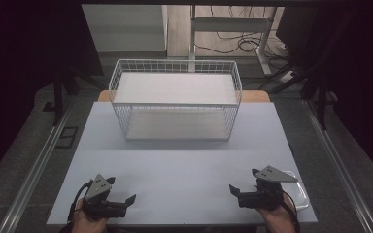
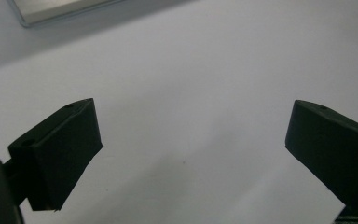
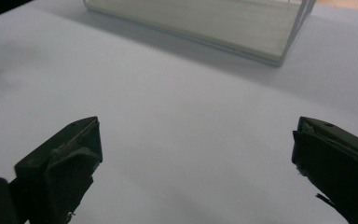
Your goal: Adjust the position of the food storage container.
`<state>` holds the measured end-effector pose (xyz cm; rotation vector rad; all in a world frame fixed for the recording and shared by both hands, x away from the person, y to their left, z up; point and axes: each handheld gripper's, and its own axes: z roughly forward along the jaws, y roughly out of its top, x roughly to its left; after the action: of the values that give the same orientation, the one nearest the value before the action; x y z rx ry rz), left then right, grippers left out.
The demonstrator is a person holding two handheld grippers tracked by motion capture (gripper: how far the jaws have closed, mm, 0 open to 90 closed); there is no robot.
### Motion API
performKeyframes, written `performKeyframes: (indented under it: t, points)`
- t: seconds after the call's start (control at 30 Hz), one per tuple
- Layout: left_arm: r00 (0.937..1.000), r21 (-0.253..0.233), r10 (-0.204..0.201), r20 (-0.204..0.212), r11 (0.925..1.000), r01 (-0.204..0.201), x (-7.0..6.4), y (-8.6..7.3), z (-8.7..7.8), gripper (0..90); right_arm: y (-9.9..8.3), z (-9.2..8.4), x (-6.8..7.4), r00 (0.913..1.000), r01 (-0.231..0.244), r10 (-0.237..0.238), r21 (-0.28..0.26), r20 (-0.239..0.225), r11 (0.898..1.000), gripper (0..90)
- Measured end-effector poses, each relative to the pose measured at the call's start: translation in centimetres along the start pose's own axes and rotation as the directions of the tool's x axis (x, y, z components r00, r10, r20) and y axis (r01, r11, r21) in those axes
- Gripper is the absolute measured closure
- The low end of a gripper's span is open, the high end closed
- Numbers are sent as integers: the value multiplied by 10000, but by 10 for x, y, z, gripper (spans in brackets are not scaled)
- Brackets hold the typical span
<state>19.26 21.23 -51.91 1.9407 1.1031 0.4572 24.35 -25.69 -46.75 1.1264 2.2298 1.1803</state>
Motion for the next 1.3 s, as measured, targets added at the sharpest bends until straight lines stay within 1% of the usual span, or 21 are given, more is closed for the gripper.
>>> performKeyframes:
  t: [0.03,0.07,0.1,0.17,0.23,0.33,0.43,0.57,0.7,0.73,0.8,0.87,0.9,0.93,0.97,1.0,1.1,1.13,1.17,1.27,1.3]
  points:
    - [9999,-102,97,-108,9999,-98,0,-1,0,31,0,0,0,10000,0,0,0,0,10000,2]
    - [9986,-285,266,-451,9992,-279,-1,-1,0,25,-3,0,0,9997,165,-168,179,174,9997,0]
    - [9986,-285,266,-451,9992,-279,-1,-1,0,23,-4,0,0,9997,177,-182,236,185,9996,0]
    - [9963,-482,385,-769,9979,-423,-1,-2,-1,20,-4,0,-1,9997,146,-150,249,176,9996,0]
    - [9946,-671,449,-934,9964,-512,-1,-2,-2,10,-4,-1,-2,9998,44,-51,372,167,9993,0]
    - [9958,-668,309,-866,9971,-368,1,-4,-2,10,-6,-1,-5,9997,-32,20,507,238,9987,0]
    - [9962,-516,312,-818,9980,-355,1,-3,-1,15,-6,-2,-6,9997,-79,66,556,234,9984,3]
    - [9990,-290,128,-434,9995,-140,0,-3,-1,29,-6,-3,-8,9998,-82,71,583,202,9983,53]
    - [9991,-261,101,-401,9996,-112,1,-3,-1,33,-6,-7,-13,9995,-69,53,521,298,9986,90]
    - [9988,-245,145,-458,9996,-156,1,-3,0,33,-6,-12,-18,9990,-73,52,487,436,9988,115]
    - [9985,-234,192,-504,9995,-204,0,-3,0,32,-6,-15,-22,9981,-109,82,436,606,9990,136]
    - [9975,-178,317,-630,9993,-328,-1,-3,0,32,-7,-23,-30,9967,-215,185,372,788,9991,207]
    - [9971,-154,375,-657,9991,-386,-2,-3,0,32,-8,-32,-39,9945,-319,294,234,1003,9992,307]
    - [9969,-133,419,-672,9990,-429,-2,-3,1,32,-9,-37,-43,9941,-315,292,208,1043,9993,357]
    - [9964,-115,469,-702,9988,-478,-3,-3,1,32,-9,-37,-43,9941,-315,292,208,1043,9993,357]
    - [9960,-111,502,-734,9986,-512,-3,-3,1,31,-10,-42,-47,9928,-319,303,120,1161,9994,402]
    - [9961,-148,483,-743,9987,-495,-3,-3,0,32,-14,-55,-59,9860,-426,394,165,1620,9990,579]
    - [9961,-149,467,-743,9987,-480,-3,-3,0,32,-17,-63,-67,9812,-583,543,161,1852,9982,686]
    - [9963,-140,452,-737,9988,-464,-3,-3,0,32,-17,-63,-67,9812,-583,543,161,1852,9982,686]
    - [9965,-140,425,-713,9989,-437,-2,-3,0,32,-24,-79,-81,9711,-932,897,57,2210,9956,842]
    - [9966,-141,412,-709,9990,-423,-2,-3,0,32,-24,-79,-81,9711,-932,897,57,2210,9956,842]
